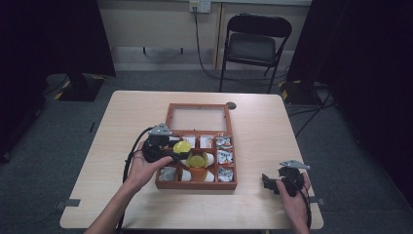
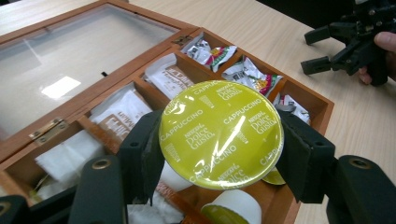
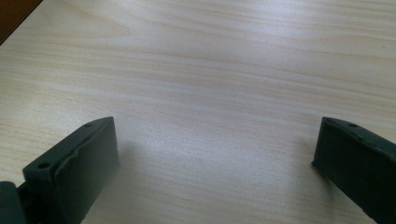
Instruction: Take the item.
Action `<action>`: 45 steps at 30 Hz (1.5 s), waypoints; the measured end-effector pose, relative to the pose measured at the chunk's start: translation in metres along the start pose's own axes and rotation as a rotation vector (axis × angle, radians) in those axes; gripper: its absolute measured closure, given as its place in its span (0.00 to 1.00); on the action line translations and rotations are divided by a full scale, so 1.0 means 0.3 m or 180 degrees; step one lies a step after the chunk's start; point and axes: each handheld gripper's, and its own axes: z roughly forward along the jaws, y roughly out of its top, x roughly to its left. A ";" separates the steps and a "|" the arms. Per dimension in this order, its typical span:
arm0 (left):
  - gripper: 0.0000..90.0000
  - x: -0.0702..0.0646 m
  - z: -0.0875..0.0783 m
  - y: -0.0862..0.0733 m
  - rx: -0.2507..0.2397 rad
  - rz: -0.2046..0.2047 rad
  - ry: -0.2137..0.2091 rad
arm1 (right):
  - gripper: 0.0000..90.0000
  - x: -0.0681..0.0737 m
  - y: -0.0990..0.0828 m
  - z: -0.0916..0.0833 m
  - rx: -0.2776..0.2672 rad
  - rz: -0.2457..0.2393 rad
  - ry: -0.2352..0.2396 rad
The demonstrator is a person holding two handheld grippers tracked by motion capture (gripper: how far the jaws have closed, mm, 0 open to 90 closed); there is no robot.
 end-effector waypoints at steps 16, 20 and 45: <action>0.42 0.046 -0.039 -0.010 -0.0056 -0.0092 0.0124 | 0.00 0.000 0.000 0.000 0.0001 0.0000 -0.0001; 0.42 0.063 -0.049 -0.013 -0.0073 -0.0131 0.0168 | 0.00 0.000 0.000 0.000 0.0001 -0.0001 -0.0001; 0.42 0.160 -0.136 -0.030 -0.0122 -0.0281 0.0421 | 0.00 0.000 0.000 0.000 0.0000 0.0004 -0.0002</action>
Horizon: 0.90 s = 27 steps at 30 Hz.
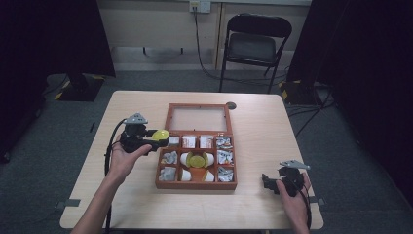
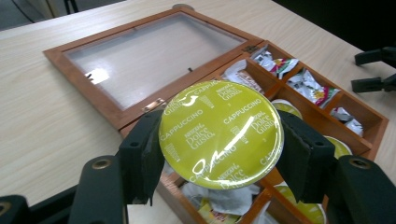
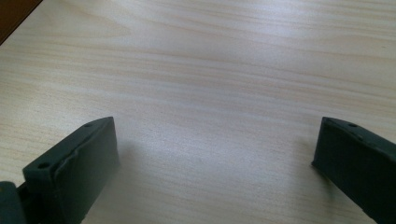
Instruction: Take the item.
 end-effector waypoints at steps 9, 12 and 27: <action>0.42 0.042 -0.017 -0.013 0.0023 -0.0049 0.0120 | 0.00 0.000 0.000 0.000 0.0000 -0.0001 0.0000; 0.42 0.069 -0.023 -0.026 0.0039 -0.0100 0.0194 | 0.00 0.000 0.000 0.000 0.0001 -0.0004 0.0001; 0.42 0.184 -0.055 -0.104 0.0107 -0.0330 0.0455 | 0.00 0.000 0.000 0.000 0.0000 -0.0005 0.0002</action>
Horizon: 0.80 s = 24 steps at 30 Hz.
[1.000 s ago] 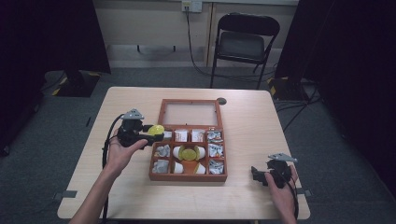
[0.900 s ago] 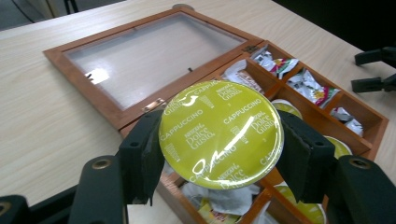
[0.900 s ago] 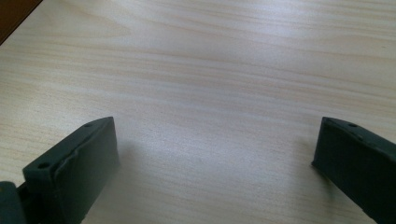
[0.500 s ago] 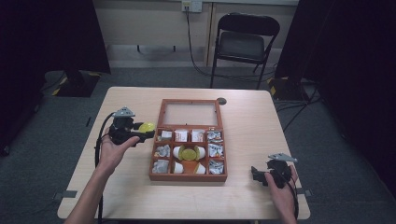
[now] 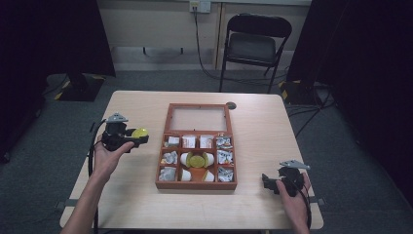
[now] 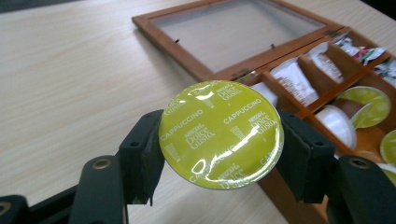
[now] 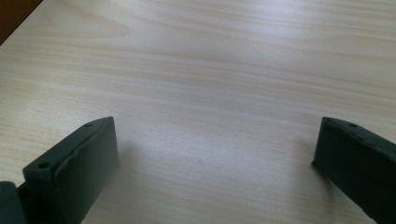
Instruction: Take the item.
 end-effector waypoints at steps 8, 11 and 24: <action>0.42 0.026 0.038 -0.035 0.0181 -0.0050 0.0080 | 0.00 0.000 0.000 0.000 0.0000 0.0004 -0.0002; 0.42 0.032 0.059 -0.050 0.0262 -0.0056 0.0069 | 0.00 0.000 0.000 0.000 0.0001 0.0004 -0.0002; 0.42 0.050 0.153 -0.113 0.0561 -0.0085 0.0015 | 0.00 0.000 0.000 0.000 0.0000 0.0001 -0.0003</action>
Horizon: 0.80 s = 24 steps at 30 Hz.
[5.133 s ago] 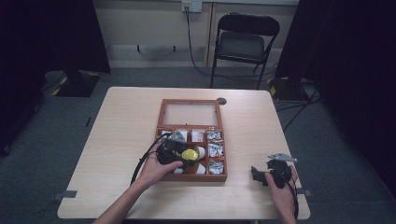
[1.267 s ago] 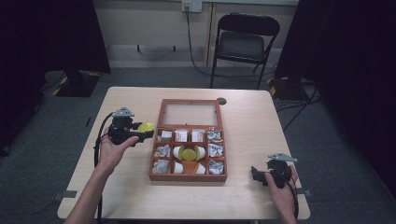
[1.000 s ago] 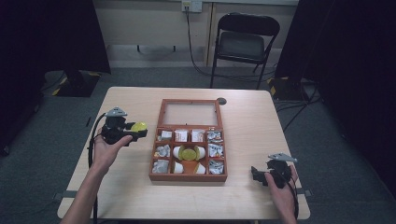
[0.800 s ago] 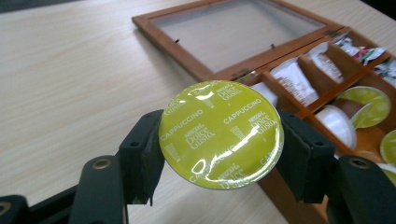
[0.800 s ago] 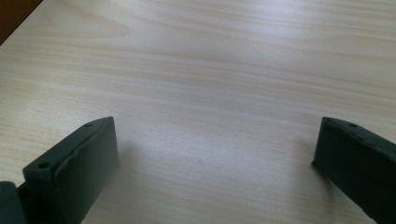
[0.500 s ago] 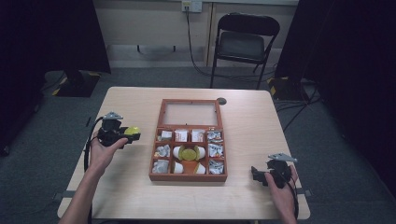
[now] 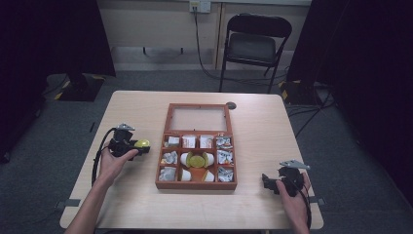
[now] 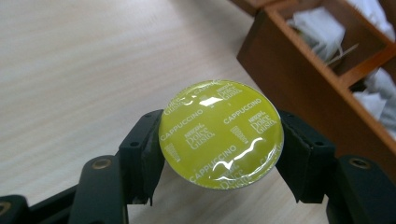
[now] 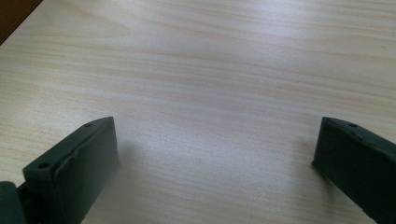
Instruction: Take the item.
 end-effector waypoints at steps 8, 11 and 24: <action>0.42 -0.007 0.027 -0.005 0.0077 0.0036 -0.0012 | 0.00 0.000 0.000 0.000 0.0002 -0.0002 0.0001; 0.42 -0.013 0.026 -0.003 0.0051 0.0033 -0.0029 | 0.00 0.000 0.000 0.000 0.0001 -0.0001 0.0003; 0.28 -0.007 -0.001 0.003 -0.0115 -0.0072 -0.0024 | 0.00 0.000 0.000 0.000 0.0002 -0.0001 0.0001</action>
